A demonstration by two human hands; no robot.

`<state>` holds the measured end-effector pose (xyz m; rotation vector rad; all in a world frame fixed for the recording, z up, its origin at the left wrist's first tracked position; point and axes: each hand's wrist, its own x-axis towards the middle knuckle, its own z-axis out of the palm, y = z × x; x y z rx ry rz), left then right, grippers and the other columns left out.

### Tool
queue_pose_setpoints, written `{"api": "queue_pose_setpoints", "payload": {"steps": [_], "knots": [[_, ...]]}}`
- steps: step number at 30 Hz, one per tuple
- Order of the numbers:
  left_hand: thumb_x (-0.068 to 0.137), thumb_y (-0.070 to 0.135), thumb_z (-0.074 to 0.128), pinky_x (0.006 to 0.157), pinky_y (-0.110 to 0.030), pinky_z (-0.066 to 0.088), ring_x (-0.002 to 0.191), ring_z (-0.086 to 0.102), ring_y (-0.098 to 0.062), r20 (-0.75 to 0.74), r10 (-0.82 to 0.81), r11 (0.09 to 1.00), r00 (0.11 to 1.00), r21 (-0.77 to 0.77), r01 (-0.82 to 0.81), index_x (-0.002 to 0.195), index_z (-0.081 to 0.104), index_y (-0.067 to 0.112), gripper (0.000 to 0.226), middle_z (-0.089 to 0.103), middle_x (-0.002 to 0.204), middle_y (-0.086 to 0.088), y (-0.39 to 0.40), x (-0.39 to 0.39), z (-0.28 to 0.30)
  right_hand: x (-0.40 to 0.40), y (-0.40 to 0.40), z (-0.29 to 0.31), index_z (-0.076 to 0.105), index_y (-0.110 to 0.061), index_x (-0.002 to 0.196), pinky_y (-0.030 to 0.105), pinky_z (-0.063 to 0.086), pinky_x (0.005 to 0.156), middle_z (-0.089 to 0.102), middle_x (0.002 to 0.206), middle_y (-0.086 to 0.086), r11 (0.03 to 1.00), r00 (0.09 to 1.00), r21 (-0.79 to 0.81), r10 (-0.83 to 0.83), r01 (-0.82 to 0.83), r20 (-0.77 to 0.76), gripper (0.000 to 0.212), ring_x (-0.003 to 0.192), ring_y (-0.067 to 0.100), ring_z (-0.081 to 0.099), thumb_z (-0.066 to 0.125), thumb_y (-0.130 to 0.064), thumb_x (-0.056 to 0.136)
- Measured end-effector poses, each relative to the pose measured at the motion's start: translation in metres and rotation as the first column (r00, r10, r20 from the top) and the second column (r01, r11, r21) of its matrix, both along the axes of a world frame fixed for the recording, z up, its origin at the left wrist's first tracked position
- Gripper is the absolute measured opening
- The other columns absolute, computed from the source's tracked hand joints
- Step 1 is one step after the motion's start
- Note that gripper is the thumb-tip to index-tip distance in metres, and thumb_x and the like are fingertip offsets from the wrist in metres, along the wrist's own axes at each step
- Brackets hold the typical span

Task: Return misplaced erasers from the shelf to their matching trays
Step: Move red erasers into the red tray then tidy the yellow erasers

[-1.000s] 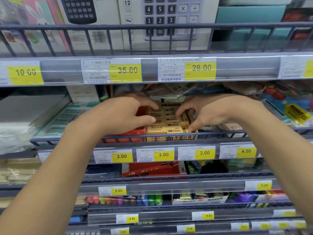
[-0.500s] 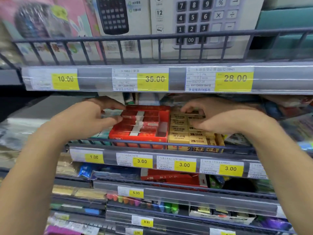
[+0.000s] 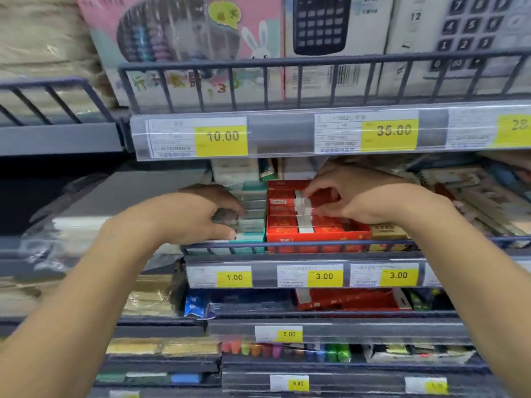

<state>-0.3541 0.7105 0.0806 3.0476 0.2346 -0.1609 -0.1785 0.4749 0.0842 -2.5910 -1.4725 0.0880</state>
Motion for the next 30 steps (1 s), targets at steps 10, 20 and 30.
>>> {"api": "queue_pose_setpoints", "payload": {"steps": [10,20,30], "knots": [[0.098,0.031,0.066,0.108,-0.036,0.044,0.128,0.051,-0.022,0.055,0.008,0.998,0.998,0.065,-0.012,0.140,0.057,0.032,0.042,0.054,0.142,0.003,0.002,0.022,-0.002,-0.014,-0.007,0.003,0.056,-0.042,0.132,0.020,0.034,0.085,0.053,0.133,-0.010,0.989,0.991,0.062,-0.137,0.137,-0.006,0.046,0.106,0.008,0.048,0.066,-0.054,0.088],[0.103,0.034,0.059,0.101,-0.033,0.044,0.113,0.050,-0.015,0.052,-0.108,0.994,0.993,0.041,0.106,0.145,0.053,0.037,0.043,0.050,0.117,0.013,0.009,0.029,-0.009,-0.020,0.011,-0.008,0.052,-0.043,0.138,0.038,0.033,0.112,0.044,0.145,-0.004,0.994,0.993,0.022,-0.107,0.106,0.045,0.045,0.137,0.024,0.036,0.057,-0.055,0.094],[0.096,0.057,0.062,0.111,-0.030,0.037,0.131,0.044,-0.010,0.058,-0.149,0.989,0.987,0.008,0.149,0.151,0.042,0.043,0.061,0.044,0.150,0.014,0.018,0.021,-0.006,-0.009,-0.004,0.008,0.047,-0.048,0.140,0.028,0.042,0.102,0.047,0.148,-0.009,0.993,0.993,-0.034,-0.115,0.114,-0.030,0.055,0.126,0.016,0.051,0.069,-0.051,0.089]]}}
